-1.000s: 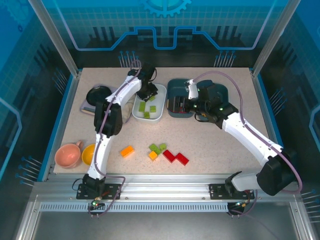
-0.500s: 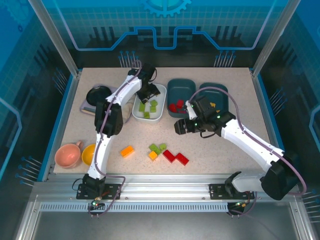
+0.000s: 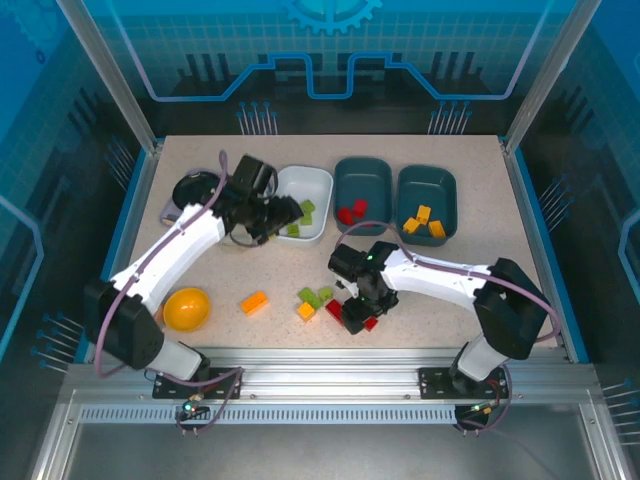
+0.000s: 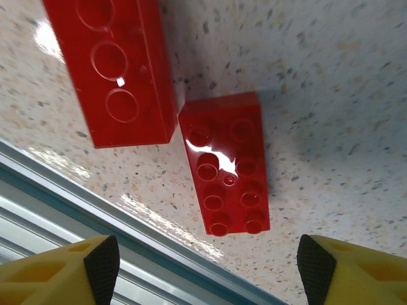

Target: Sort the legos into containers by color

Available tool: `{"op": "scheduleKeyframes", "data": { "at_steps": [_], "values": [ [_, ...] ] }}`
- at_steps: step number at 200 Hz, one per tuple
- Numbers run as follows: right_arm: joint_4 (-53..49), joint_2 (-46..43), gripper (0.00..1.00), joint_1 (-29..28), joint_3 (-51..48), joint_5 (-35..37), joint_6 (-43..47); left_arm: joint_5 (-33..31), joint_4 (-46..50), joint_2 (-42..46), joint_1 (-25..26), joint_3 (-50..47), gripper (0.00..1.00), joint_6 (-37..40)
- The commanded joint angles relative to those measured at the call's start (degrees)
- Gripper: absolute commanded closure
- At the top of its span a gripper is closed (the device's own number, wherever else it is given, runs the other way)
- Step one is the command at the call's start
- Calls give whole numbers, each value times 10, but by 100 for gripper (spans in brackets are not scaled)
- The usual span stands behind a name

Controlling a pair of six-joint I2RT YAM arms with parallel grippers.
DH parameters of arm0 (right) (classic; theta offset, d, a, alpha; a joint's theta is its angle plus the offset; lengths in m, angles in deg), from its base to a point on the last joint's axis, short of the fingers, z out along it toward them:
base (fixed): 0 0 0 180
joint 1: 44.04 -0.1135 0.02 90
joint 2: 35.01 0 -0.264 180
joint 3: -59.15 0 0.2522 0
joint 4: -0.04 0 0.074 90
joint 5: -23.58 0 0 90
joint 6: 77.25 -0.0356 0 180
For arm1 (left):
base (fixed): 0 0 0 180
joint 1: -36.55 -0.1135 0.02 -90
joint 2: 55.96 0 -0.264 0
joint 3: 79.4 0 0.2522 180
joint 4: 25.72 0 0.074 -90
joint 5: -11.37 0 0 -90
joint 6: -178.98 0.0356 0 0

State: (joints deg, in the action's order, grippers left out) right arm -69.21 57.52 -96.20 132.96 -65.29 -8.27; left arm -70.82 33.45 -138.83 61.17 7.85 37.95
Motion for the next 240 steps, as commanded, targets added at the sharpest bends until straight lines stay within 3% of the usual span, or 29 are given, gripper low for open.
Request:
{"op": "scheduleKeyframes", "data": {
  "at_steps": [1,50,89,120,143,163,182,240],
  "values": [
    [-16,26,25,-7,4,4,-16,30,-31,50,21,-80,32,-19],
    [17,83,33,-6,11,36,-15,24,-32,132,44,-162,32,-52],
    [31,104,53,9,13,48,-17,16,-29,150,50,-165,32,-52],
    [11,70,65,13,7,72,-29,9,-25,160,50,-167,33,-53],
    [-25,11,67,34,23,94,-43,2,-30,167,52,-163,33,-51],
    [-37,-20,68,78,89,96,-33,-12,-34,171,54,-156,33,-47],
    [-24,12,68,126,185,91,-16,-26,-44,175,54,-150,33,-47],
    [-23,292,69,273,529,41,-25,-38,-62,153,56,-130,33,-43]
  ]
}}
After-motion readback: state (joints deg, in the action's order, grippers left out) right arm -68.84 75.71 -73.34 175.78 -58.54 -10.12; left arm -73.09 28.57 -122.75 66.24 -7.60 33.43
